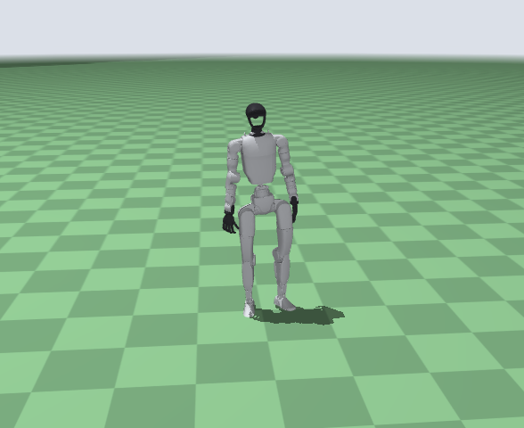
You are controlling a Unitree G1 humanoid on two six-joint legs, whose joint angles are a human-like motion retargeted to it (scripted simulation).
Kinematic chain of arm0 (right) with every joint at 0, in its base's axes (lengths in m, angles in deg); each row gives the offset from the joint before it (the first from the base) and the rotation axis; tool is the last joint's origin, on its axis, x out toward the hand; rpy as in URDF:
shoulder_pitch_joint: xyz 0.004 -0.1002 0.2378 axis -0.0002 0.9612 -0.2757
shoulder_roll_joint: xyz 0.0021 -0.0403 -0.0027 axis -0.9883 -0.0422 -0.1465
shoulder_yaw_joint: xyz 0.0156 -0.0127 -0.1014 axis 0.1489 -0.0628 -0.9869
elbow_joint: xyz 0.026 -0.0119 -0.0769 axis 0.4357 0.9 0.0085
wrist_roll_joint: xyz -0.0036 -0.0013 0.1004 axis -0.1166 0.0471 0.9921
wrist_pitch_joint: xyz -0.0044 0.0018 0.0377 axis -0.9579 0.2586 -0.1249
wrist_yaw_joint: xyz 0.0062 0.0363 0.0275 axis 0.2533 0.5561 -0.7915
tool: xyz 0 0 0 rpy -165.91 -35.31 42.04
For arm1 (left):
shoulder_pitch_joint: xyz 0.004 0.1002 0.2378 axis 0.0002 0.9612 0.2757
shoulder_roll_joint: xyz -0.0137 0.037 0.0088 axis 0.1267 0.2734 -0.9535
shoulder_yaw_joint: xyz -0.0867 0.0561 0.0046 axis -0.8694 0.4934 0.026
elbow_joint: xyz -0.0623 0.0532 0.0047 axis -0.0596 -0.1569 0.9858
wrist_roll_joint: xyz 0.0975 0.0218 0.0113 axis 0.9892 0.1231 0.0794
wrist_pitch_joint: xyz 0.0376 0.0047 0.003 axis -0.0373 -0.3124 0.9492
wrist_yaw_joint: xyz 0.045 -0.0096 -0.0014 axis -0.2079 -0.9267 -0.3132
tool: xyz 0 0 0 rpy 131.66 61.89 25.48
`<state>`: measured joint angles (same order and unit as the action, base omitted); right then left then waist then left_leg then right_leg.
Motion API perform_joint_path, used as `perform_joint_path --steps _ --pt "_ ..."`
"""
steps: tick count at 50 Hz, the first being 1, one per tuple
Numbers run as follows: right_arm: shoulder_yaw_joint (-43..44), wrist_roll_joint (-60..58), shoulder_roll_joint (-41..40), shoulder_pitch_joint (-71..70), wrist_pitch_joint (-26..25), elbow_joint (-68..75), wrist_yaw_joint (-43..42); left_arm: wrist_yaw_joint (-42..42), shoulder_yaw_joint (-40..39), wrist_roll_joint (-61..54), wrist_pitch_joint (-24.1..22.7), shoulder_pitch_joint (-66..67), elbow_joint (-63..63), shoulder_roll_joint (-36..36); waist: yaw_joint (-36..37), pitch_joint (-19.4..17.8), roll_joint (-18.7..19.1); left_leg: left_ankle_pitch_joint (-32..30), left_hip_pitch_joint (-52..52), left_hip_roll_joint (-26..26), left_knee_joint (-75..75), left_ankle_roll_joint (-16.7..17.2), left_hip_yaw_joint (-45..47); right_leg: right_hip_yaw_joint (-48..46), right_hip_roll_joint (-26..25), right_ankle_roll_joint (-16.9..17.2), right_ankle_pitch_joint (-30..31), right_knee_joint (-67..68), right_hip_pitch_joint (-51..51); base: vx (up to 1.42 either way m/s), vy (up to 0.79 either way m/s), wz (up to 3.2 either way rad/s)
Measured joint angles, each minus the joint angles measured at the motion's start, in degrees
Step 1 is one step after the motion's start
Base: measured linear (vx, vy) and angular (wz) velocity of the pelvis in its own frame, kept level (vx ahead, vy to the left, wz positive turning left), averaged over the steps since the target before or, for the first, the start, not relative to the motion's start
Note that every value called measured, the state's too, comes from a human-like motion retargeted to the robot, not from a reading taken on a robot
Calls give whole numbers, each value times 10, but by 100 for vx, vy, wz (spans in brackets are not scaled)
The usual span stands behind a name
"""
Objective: Upper body actions
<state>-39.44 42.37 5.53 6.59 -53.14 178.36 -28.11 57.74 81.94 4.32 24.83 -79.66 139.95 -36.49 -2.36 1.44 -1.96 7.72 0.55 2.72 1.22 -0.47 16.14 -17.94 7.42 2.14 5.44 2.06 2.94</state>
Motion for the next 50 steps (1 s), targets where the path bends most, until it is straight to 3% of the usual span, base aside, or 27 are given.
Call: perform_joint_path --steps 50 --pt "-3 -4 -1 4 -1 -1 -1 2 -4 -5 1 4 -1 -2 0 2 -1 0 0 1 -1 0 -1 -1 0 0 0 0 0 0 0 0"
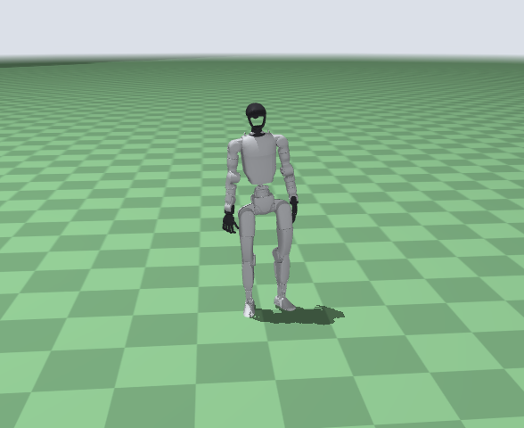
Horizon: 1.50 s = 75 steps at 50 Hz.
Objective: Upper body actions
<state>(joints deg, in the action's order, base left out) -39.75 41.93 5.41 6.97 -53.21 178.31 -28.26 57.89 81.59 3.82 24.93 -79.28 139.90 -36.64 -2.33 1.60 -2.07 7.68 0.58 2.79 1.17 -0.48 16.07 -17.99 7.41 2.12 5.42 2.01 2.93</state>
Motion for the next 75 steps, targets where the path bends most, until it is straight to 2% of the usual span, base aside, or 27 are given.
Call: perform_joint_path --steps 75 --pt "-4 -6 -2 5 -1 0 -2 4 -2 -4 1 3 0 -2 0 4 -2 -1 2 2 0 -1 -2 -1 1 0 0 -1 -1 0 0 0"
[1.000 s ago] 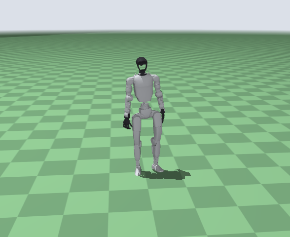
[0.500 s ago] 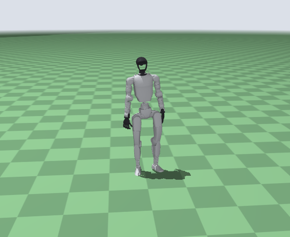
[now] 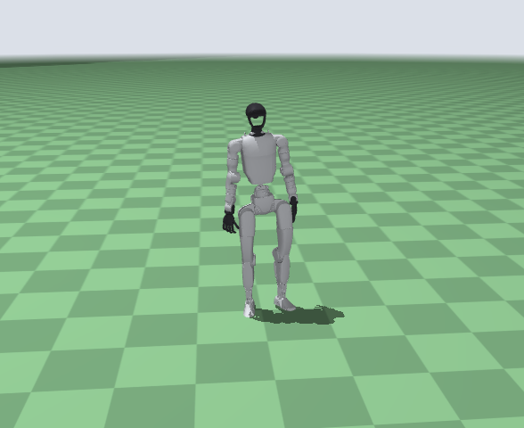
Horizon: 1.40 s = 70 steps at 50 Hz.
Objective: Upper body actions
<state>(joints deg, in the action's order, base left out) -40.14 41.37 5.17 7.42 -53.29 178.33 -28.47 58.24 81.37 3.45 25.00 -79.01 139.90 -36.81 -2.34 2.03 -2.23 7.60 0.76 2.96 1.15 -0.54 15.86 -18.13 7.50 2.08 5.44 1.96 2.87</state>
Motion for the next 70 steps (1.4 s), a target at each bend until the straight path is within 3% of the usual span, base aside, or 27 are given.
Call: perform_joint_path --steps 70 --pt "-4 -2 0 3 0 -5 0 1 -3 -3 1 1 -1 -1 -2 -3 -2 0 -2 0 -1 1 0 0 0 0 0 0 1 0 0 0"
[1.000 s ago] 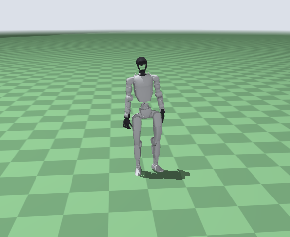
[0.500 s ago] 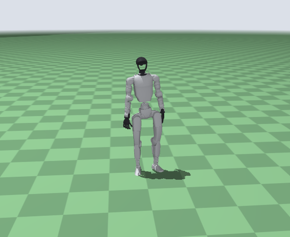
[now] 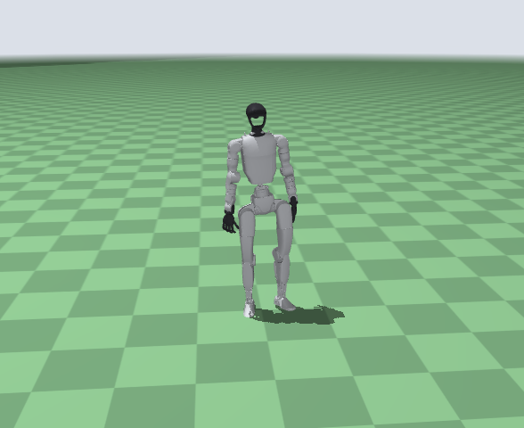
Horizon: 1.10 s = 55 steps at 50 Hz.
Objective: Upper body actions
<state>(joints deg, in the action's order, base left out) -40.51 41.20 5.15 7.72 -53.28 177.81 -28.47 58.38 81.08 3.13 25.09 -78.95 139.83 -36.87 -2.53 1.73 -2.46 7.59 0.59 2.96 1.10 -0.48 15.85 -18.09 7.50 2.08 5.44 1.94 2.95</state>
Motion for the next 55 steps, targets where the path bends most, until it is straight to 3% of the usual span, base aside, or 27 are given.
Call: perform_joint_path --steps 5,10,12,15,18,21,25,30,31,32,34,38,40,41,42,43,45,47,48,49,55 --pt "-14 -10 5 28 31 -119 -13 0 -10 2 0 -9 -1 2 -5 -15 -6 -1 -2 2 1 0 -1 -1 2 0 -1 0 4 -1 -3 2" --pt "-23 -3 30 53 145 -333 -122 -2 -10 0 -1 -7 1 7 -14 -17 -9 -1 -2 0 1 1 -2 -4 2 1 -1 -2 6 -2 -2 2" --pt "-20 43 40 52 208 -448 -194 -4 -12 -3 0 -5 1 7 -20 -17 -8 -1 -4 -1 -1 0 -2 -4 1 1 0 -2 7 0 0 0" --pt "-15 146 36 49 247 -602 -243 -3 -14 -6 0 -3 0 4 -22 -19 -5 0 -7 -3 -1 0 -1 -2 -1 1 0 -1 8 0 0 0" --pt "-15 299 43 30 262 -786 -195 -2 -13 -3 -1 0 -3 5 -20 -18 -5 1 -8 -4 -1 0 1 1 -3 2 0 -1 8 0 0 0" --pt "8 347 75 -17 290 -934 -192 0 -10 -1 -1 5 -2 6 -19 -7 -6 2 -5 -5 0 0 2 2 -3 2 0 -1 4 0 0 0" --pt "76 277 125 -113 327 -1069 -337 1 -10 -2 2 7 4 6 -23 6 -7 2 -3 -5 -1 0 1 2 -5 3 -1 -1 1 0 0 0" --pt "109 173 169 -244 376 -1088 -611 3 -11 3 1 7 4 7 -23 12 -10 3 -4 -6 -1 0 4 4 -6 2 -1 1 0 0 0 0" --pt "102 182 168 -263 376 -1079 -619 3 -11 5 1 7 3 7 -22 14 -11 3 -5 -6 -1 0 4 4 -6 2 -1 1 0 0 0 0" --pt "95 200 164 -283 368 -1070 -609 4 -11 7 0 7 3 7 -21 15 -12 3 -5 -6 -2 0 3 4 -6 2 -1 2 0 0 0 0" --pt "80 276 143 -320 302 -1048 -495 4 -13 8 1 4 4 7 -20 16 -14 3 -6 -4 -2 0 2 3 -5 2 -2 2 0 0 0 0" --pt "91 438 123 -344 103 -1035 -127 4 -16 7 1 3 7 8 -20 21 -19 2 -6 -3 -2 1 -1 -1 -3 3 -3 3 1 0 0 0" --pt "93 482 126 -331 86 -1042 -27 5 -16 8 1 3 6 10 -19 21 -21 2 -5 -3 -2 1 -3 -3 -3 3 -4 2 1 0 0 0" --pt "97 495 132 -320 125 -1050 -37 5 -17 9 1 4 5 11 -19 20 -22 2 -5 -2 -2 1 -4 -4 -3 3 -4 2 2 0 0 0" --pt "102 495 140 -306 183 -1060 -70 6 -19 9 1 4 5 11 -20 19 -23 2 -5 -2 -2 1 -4 -5 -3 3 -4 1 3 0 0 0" --pt "109 473 153 -285 280 -1073 -153 7 -21 8 1 4 6 11 -20 18 -25 1 -4 -2 -2 1 -6 -6 -3 3 -5 1 4 0 0 0" --pt "134 341 178 -241 428 -1097 -371 7 -21 4 1 4 10 10 -23 17 -25 2 -7 -1 -4 1 -10 -11 -3 4 -6 0 5 3 -1 21" --pt "157 166 194 -193 450 -1124 -604 6 -22 -1 1 4 11 10 -28 15 -25 3 -11 0 -6 1 -16 -16 -3 4 -7 0 7 2 -1 22" --pt "162 72 199 -160 432 -1138 -719 6 -24 -4 1 4 11 9 -31 13 -25 4 -13 1 -7 1 -19 -19 -3 4 -7 0 9 0 0 0" --pt "158 16 195 -132 427 -1141 -773 6 -26 -7 1 5 11 8 -33 11 -24 4 -14 1 -8 2 -19 -20 -3 4 -8 0 10 0 0 0" --pt "72 -42 136 6 480 -1028 -787 3 -23 -14 2 7 9 7 -35 5 -19 4 -15 -2 -5 4 -16 -17 -4 4 -8 -2 13 0 0 0"
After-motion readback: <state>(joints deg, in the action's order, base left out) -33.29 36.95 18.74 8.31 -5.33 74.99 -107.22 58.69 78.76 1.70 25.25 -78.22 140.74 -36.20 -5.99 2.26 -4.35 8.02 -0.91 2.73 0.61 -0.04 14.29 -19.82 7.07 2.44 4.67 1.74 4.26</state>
